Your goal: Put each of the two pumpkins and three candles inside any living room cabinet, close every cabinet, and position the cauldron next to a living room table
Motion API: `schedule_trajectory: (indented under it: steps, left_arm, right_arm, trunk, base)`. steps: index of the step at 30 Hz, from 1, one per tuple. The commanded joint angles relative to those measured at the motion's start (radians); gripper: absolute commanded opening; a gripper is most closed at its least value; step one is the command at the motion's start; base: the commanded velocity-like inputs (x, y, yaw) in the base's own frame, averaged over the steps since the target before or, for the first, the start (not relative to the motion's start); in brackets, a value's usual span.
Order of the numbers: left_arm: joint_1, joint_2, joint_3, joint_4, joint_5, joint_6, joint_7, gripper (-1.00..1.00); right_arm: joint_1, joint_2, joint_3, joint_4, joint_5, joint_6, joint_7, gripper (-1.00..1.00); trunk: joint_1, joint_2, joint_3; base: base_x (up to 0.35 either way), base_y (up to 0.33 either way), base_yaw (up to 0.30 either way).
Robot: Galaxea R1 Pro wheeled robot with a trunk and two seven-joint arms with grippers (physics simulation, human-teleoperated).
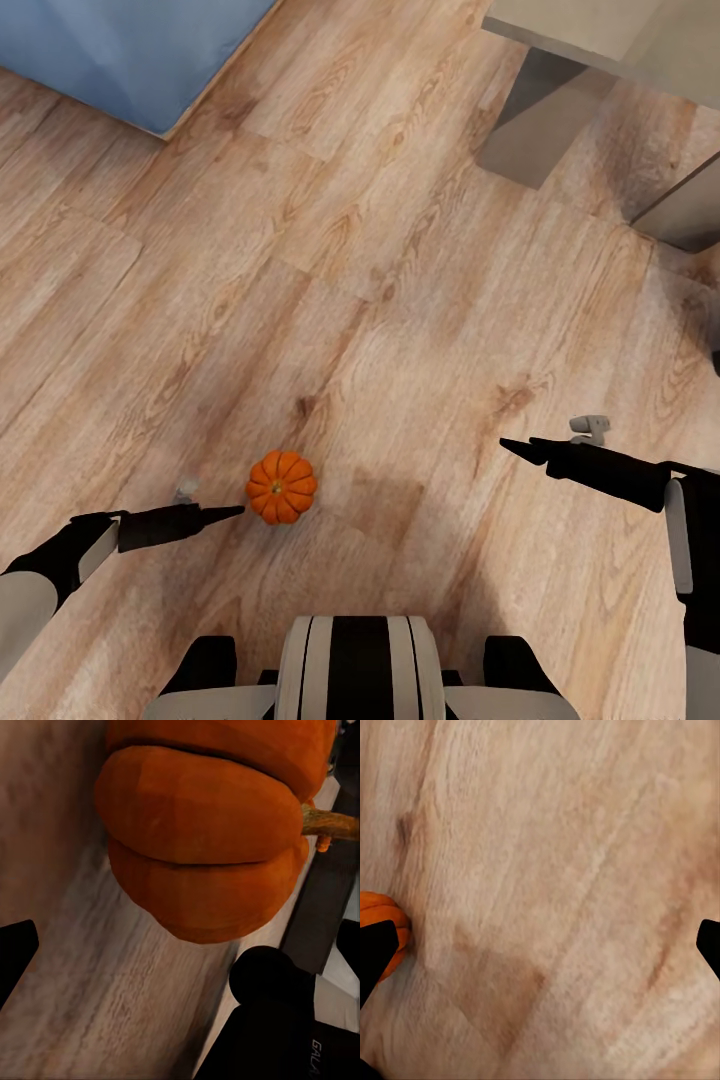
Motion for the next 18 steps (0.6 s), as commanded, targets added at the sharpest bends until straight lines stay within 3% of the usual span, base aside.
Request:
schedule_trajectory:
  steps: [1,8,11,18]
  left_arm:
    - [0.0,0.005,-0.006,-0.001,0.008,0.01,-0.019,1.0]
    - [0.0,0.02,-0.004,-0.002,0.009,0.007,-0.091,1.0]
    - [0.0,0.031,0.012,-0.003,0.01,-0.024,-0.121,1.0]
    - [0.006,0.048,0.041,-0.004,0.007,-0.043,-0.133,1.0]
  right_arm:
    - [-0.001,0.0,-0.001,-0.001,0.004,0.007,0.007,1.0]
    - [0.0,0.0,-0.001,-0.001,0.004,0.005,0.006,1.0]
    - [0.0,0.0,0.0,-0.001,0.004,0.005,0.006,1.0]
    - [0.0,0.0,0.0,-0.001,0.004,0.003,0.006,1.0]
  trunk:
    - [0.0,0.0,0.0]
    - [0.003,-0.002,-0.004]
    - [0.003,-0.002,-0.004]
    - [0.005,-0.003,-0.004]
  base:
    - [0.0,0.0,0.0]
    - [0.0,0.0,0.0]
    - [0.0,0.0,0.0]
    - [0.0,0.0,0.0]
